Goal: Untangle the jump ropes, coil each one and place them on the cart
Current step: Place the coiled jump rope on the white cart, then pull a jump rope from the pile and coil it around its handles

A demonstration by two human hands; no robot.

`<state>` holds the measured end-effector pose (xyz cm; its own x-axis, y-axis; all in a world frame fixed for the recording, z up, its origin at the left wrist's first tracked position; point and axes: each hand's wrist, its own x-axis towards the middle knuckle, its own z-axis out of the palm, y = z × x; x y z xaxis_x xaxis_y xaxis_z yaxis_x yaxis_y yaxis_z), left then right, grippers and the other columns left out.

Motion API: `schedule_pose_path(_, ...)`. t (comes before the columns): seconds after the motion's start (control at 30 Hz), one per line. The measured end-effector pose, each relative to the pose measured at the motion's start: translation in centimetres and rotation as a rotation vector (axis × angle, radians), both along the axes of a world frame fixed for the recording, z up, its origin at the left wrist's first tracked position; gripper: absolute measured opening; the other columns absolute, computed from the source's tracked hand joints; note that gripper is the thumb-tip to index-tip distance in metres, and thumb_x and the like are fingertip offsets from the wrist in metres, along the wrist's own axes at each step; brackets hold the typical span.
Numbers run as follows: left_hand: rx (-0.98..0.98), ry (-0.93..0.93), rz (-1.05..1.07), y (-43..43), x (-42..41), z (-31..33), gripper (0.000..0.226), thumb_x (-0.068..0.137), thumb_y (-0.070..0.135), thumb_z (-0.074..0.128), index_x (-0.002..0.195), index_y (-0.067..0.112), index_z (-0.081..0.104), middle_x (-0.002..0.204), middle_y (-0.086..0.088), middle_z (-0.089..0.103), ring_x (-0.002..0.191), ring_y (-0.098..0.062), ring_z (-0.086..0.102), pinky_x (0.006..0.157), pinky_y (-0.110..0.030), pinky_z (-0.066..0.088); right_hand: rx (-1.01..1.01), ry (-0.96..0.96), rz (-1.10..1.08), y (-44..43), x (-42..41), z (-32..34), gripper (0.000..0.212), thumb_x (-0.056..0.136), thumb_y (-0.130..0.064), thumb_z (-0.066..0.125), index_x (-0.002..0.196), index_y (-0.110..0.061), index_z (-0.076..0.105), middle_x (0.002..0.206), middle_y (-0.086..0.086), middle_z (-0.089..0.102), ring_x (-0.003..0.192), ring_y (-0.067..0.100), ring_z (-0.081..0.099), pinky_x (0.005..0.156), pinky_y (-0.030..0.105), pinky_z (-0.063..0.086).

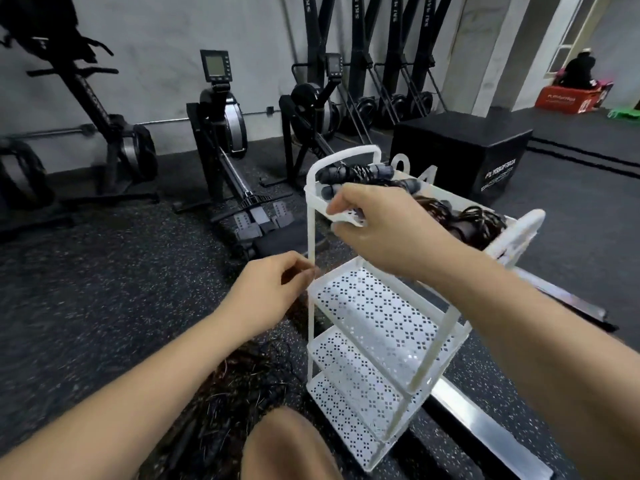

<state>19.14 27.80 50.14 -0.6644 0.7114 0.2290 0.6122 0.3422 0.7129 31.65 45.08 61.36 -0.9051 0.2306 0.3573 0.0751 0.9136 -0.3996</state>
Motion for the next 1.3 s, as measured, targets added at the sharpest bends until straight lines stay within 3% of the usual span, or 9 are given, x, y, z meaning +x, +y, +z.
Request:
schedule_pose_path(0.1, -0.052, -0.104, 0.092, -3.8, -2.7, -3.2, 0.013, 0.108, 0.039, 0.061, 0.104, 0.041, 0.073, 0.080, 0.022, 0.073, 0.055, -0.002, 0.057, 0.052, -0.021, 0.041, -0.046, -0.069, 0.089, -3.7, -3.3, -3.2, 0.016, 0.103, -0.029, 0.066, 0.117, -0.025, 0.070, 0.110, -0.013, 0.071, 0.095, 0.008, 0.067, 0.077, 0.015, 0.051)
schedule_pose_path(0.23, -0.149, -0.239, 0.197, -8.5, -6.2, -8.8, 0.015, 0.107, 0.045, 0.061, 0.102, 0.042, 0.075, 0.088, 0.018, 0.077, 0.078, -0.012, 0.071, 0.068, -0.034, 0.053, -0.153, -0.209, 0.178, -7.8, -8.5, -9.6, 0.018, 0.100, -0.028, 0.069, 0.117, -0.022, 0.072, 0.113, -0.007, 0.075, 0.108, 0.017, 0.069, 0.096, 0.038, 0.057)
schedule_pose_path(0.4, -0.227, -0.423, 0.325, -12.2, -9.8, -16.5, 0.016, 0.106, 0.039, 0.063, 0.102, 0.039, 0.078, 0.090, 0.018, 0.079, 0.070, -0.006, 0.067, 0.063, -0.028, 0.047, -0.264, -0.363, 0.205, -10.1, -14.3, -19.0, 0.017, 0.100, -0.025, 0.067, 0.116, -0.022, 0.071, 0.109, -0.006, 0.073, 0.103, 0.015, 0.068, 0.090, 0.031, 0.054)
schedule_pose_path(0.47, -0.226, -0.496, 0.364, -13.3, -11.1, -19.8, 0.014, 0.104, 0.038, 0.066, 0.101, 0.037, 0.079, 0.091, 0.014, 0.080, 0.079, -0.016, 0.072, 0.068, -0.028, 0.049, -0.306, -0.430, 0.219, -10.5, -16.0, -23.2, 0.019, 0.100, -0.023, 0.067, 0.118, -0.021, 0.071, 0.109, -0.006, 0.074, 0.101, 0.014, 0.067, 0.086, 0.027, 0.051)
schedule_pose_path(0.6, -0.278, -0.637, 0.406, -14.7, -13.2, -27.5, 0.012, 0.104, 0.030, 0.067, 0.103, 0.026, 0.079, 0.098, 0.001, 0.082, 0.087, -0.013, 0.077, 0.074, -0.026, 0.058, -0.392, -0.580, 0.245, -10.9, -18.8, -32.0, 0.014, 0.100, -0.026, 0.071, 0.114, -0.025, 0.073, 0.101, -0.012, 0.071, 0.094, 0.009, 0.068, 0.080, 0.028, 0.053)
schedule_pose_path(0.73, -0.402, -0.642, 0.402, -15.0, -14.1, -35.7, 0.006, 0.099, 0.032, 0.070, 0.100, 0.030, 0.076, 0.086, 0.007, 0.077, 0.082, -0.016, 0.075, 0.079, -0.034, 0.058, -0.443, -0.726, 0.256, -10.7, -20.6, -40.3, 0.014, 0.102, -0.029, 0.071, 0.116, -0.026, 0.073, 0.104, -0.012, 0.070, 0.093, 0.009, 0.067, 0.072, 0.023, 0.048)
schedule_pose_path(0.97, -0.497, -0.681, 0.344, -13.4, -13.2, -48.5, 0.010, 0.096, 0.029, 0.075, 0.104, 0.034, 0.072, 0.094, 0.011, 0.073, 0.086, -0.014, 0.070, 0.077, -0.029, 0.054, -0.599, -0.933, 0.105, -9.9, -21.1, -54.7, 0.002, 0.098, -0.023, 0.071, 0.098, -0.023, 0.073, 0.095, -0.003, 0.077, 0.092, 0.019, 0.072, 0.087, 0.039, 0.059)
schedule_pose_path(1.13, -0.556, -0.718, 0.289, -13.0, -12.1, -56.0, 0.021, 0.095, 0.022, 0.074, 0.115, 0.029, 0.074, 0.099, 0.012, 0.072, 0.092, -0.007, 0.069, 0.077, -0.018, 0.050, -0.683, -1.050, 0.034, -9.7, -20.0, -63.6, 0.007, 0.100, -0.018, 0.067, 0.100, -0.014, 0.073, 0.089, 0.001, 0.077, 0.075, 0.013, 0.066, 0.069, 0.032, 0.053)
schedule_pose_path(1.3, -0.864, -0.533, -0.019, -15.1, -9.1, -62.6, 0.034, 0.089, 0.005, 0.066, 0.113, 0.028, 0.073, 0.119, 0.004, 0.067, 0.116, -0.019, 0.065, 0.100, -0.036, 0.052, -0.703, -1.166, 0.057, -11.3, -17.9, -70.5, 0.010, 0.097, -0.014, 0.064, 0.096, -0.013, 0.075, 0.085, -0.001, 0.075, 0.076, 0.014, 0.066, 0.064, 0.028, 0.051)
